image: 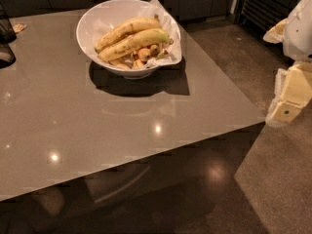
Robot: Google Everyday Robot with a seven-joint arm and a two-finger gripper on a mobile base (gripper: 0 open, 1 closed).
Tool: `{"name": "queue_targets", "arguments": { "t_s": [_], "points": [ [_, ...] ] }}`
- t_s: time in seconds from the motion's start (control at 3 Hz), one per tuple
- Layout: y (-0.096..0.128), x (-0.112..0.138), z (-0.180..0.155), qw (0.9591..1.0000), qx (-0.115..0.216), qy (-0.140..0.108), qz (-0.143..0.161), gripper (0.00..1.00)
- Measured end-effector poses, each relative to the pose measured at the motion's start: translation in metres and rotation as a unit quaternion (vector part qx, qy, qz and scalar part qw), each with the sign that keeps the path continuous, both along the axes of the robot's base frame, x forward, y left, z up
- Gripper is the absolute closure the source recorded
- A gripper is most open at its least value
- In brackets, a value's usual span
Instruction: Pick banana from white bowl
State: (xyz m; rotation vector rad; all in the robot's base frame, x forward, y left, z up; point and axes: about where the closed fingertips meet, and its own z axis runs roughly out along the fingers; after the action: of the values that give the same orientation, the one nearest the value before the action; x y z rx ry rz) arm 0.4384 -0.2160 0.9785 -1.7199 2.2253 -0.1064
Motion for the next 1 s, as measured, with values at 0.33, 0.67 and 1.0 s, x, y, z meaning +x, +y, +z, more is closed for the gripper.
{"name": "queue_targets", "arguments": {
  "t_s": [0.33,0.67,1.0],
  "points": [
    [0.0,0.0,0.0,1.0,0.0,0.0,0.0,0.0],
    [0.01,0.021,0.01,0.9999,-0.009,-0.011,-0.009,0.0],
    [0.024,0.06,0.018,0.9996,-0.026,-0.011,-0.007,0.0]
  ]
}}
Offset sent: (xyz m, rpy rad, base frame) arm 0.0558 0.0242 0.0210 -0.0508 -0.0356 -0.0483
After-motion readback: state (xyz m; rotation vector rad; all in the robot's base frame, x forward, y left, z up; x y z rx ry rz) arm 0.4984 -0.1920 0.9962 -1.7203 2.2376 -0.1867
